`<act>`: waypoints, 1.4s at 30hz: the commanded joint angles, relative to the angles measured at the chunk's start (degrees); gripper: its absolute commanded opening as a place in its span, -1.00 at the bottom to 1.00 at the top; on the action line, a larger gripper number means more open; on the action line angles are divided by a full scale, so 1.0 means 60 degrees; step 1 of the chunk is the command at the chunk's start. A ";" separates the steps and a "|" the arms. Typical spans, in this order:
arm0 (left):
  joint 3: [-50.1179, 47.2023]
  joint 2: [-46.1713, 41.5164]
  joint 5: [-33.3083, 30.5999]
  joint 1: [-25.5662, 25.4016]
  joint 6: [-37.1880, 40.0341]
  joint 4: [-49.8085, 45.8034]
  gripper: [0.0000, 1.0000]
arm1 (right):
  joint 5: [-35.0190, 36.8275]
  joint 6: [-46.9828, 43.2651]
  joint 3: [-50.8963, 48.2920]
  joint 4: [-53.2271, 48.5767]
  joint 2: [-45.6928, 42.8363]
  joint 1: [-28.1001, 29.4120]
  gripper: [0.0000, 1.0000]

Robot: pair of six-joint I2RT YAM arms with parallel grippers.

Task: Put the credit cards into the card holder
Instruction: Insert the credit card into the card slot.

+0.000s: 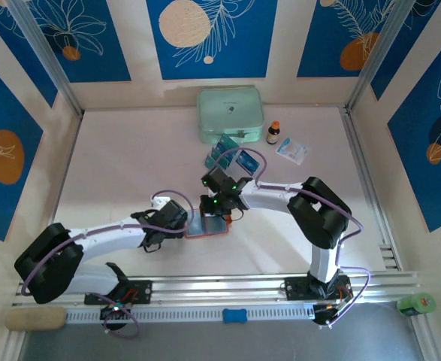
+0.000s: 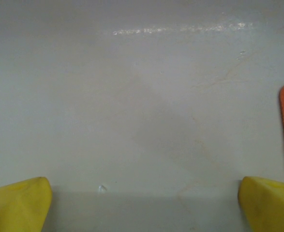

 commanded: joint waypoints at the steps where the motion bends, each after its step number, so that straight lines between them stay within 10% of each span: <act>1: 0.0075 0.0170 -0.0062 0.0133 0.0096 0.0142 0.99 | -0.0177 -0.0118 0.0145 -0.0033 0.0161 0.0034 -0.95; 25: 0.0108 -0.0095 0.0103 0.0127 0.0096 0.0078 0.99 | -0.0123 -0.0216 0.0255 -0.0461 -0.0574 0.0183 -0.92; 42: 0.0605 -0.2145 -0.0204 0.0127 0.0322 -0.1171 0.99 | 0.0972 -0.0709 -0.1294 -0.1602 -0.2799 -0.0580 -0.33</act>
